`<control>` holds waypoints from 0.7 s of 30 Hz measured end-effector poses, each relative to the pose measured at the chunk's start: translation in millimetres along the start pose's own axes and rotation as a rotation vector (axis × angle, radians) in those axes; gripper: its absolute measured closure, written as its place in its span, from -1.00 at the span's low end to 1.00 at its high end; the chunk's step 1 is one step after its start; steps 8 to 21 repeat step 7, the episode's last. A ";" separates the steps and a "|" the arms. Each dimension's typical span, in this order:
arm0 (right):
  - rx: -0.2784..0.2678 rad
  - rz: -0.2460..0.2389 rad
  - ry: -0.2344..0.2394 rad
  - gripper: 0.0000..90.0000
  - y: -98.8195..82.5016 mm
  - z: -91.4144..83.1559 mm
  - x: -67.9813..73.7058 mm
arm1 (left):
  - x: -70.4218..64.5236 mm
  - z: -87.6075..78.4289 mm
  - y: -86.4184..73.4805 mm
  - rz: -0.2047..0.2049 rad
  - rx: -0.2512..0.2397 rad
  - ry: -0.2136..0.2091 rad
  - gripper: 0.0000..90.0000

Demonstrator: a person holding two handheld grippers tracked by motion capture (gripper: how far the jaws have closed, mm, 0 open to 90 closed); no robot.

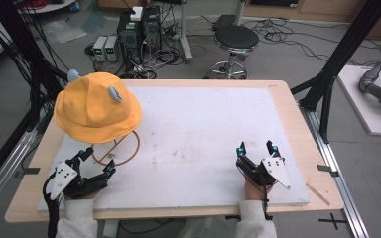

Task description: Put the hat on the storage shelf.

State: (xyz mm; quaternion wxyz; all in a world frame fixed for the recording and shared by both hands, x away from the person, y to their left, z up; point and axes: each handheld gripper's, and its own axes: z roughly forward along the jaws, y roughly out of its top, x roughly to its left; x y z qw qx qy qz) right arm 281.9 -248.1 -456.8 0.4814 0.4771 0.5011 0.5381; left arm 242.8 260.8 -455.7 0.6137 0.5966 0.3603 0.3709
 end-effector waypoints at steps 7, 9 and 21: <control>0.003 -0.001 0.002 -0.73 0.1 0.4 -0.1 | 0.0 -0.1 0.0 -0.002 0.000 -0.001 -0.68; 0.003 -0.001 0.002 -0.73 0.1 0.4 -0.1 | 0.0 -0.1 0.0 -0.002 0.000 -0.001 -0.68; 0.003 -0.001 0.002 -0.73 0.1 0.4 -0.1 | 0.0 -0.1 0.0 -0.002 0.000 -0.001 -0.68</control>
